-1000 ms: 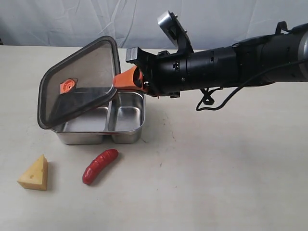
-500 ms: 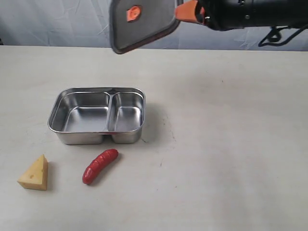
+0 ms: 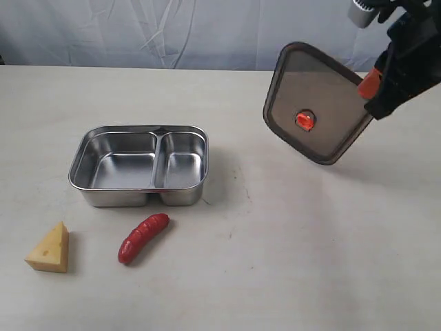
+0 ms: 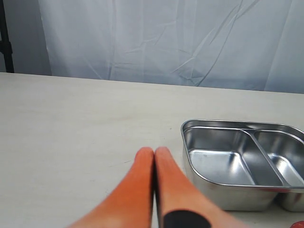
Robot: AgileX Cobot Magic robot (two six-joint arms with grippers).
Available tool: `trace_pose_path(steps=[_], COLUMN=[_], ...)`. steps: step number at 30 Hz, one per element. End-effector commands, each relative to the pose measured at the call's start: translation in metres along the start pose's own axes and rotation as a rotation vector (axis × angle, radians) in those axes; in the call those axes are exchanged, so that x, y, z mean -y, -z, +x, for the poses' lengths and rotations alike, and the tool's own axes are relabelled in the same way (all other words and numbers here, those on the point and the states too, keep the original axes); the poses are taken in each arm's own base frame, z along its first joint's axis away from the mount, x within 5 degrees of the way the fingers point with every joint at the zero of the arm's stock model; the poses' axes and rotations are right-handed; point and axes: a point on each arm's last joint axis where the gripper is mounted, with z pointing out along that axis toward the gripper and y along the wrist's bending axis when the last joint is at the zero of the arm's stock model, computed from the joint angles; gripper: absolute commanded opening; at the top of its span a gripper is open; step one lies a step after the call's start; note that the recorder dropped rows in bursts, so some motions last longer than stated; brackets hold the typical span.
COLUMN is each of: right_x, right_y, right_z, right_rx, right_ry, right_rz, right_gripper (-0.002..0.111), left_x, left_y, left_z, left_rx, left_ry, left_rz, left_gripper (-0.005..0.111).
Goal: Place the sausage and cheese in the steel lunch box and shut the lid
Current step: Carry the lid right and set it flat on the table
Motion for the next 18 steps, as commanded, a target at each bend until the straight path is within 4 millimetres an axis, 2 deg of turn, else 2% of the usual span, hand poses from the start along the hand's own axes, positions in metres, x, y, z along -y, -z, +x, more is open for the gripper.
trace_pose_path(steps=[1, 6, 9, 15, 18], right_x=[-0.031, -0.092, -0.128, -0.151, -0.154], right_y=[-0.017, -0.050, -0.080, -0.113, -0.123], right_z=[0.007, 0.005, 0.010, 0.012, 0.016], right_rx=[-0.107, -0.161, -0.245, -0.306, -0.343], right_ry=[0.122, 0.238, 0.263, 0.255, 0.248], right_rz=[-0.049, -0.204, -0.318, -0.402, -0.426], right_gripper=[-0.001, -0.001, -0.001, -0.001, 0.013], left_x=[0.000, 0.000, 0.000, 0.000, 0.000], left_y=[0.000, 0.000, 0.000, 0.000, 0.000], left_z=[0.000, 0.000, 0.000, 0.000, 0.000], left_rx=[0.014, 0.014, 0.014, 0.014, 0.014], left_ry=[0.010, 0.010, 0.010, 0.010, 0.010], left_rz=[0.007, 0.007, 0.007, 0.007, 0.007], left_gripper=[0.000, 0.000, 0.000, 0.000, 0.000])
